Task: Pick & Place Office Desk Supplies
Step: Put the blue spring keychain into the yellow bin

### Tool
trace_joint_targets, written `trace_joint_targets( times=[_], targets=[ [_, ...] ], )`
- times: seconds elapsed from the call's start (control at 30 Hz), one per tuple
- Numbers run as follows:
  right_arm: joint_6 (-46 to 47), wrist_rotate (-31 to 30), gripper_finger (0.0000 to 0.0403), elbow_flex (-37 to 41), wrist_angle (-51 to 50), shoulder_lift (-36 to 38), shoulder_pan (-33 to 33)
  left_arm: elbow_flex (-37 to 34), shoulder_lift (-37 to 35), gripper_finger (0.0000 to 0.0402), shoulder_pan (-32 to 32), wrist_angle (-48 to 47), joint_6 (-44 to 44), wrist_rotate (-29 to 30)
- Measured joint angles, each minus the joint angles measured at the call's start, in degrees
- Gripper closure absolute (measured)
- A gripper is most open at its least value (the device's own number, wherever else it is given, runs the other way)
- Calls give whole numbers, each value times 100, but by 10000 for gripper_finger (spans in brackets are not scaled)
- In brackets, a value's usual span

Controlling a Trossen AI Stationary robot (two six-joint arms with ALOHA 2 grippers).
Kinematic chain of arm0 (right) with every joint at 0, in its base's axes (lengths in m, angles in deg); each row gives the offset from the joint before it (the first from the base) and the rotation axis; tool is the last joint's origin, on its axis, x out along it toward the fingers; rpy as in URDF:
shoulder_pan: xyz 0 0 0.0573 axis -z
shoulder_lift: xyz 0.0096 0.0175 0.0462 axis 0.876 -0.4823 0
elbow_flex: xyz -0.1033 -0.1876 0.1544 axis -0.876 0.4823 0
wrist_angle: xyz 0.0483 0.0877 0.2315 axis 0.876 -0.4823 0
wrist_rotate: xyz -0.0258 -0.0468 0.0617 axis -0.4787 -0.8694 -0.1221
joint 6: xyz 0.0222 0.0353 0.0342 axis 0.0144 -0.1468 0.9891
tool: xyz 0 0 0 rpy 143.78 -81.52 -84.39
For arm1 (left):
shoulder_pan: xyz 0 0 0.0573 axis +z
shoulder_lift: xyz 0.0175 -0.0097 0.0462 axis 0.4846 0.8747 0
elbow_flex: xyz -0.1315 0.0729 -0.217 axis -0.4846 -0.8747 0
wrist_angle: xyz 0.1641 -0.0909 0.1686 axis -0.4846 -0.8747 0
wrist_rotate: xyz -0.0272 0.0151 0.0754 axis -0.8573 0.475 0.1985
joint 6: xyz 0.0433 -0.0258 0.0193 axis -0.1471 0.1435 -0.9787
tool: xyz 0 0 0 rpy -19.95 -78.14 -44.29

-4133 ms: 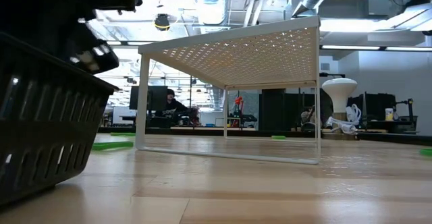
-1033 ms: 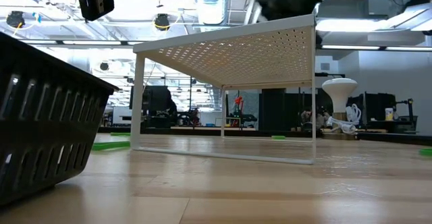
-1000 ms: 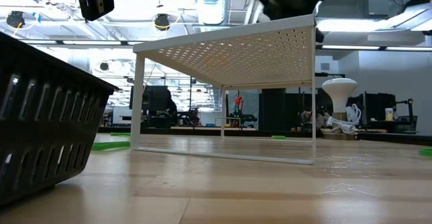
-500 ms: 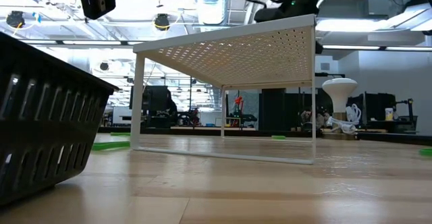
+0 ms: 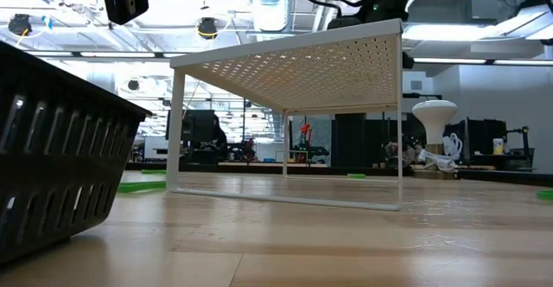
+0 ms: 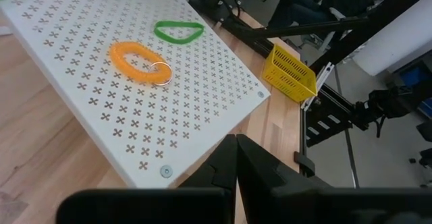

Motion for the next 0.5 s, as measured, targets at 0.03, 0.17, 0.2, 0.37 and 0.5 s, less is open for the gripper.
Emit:
trace_joint_targets(
  times=[0.03,0.17,0.2,0.37,0.5],
  targets=[
    [38,-68,388,2,-3,0,-10,0,0,401,0,2,-1,0],
    [197,-193,397,20,-77,87,-154,0,0,401,0,-1,0,0],
    [310,-238,397,31,-151,127,-231,0,0,401,0,-1,0,0],
    [1124,-567,400,31,-681,631,-914,0,0,401,0,-3,-7,-67],
    [2275,-749,401,31,-1155,1025,-1784,0,0,401,-2,-3,-39,-109]
  ],
)
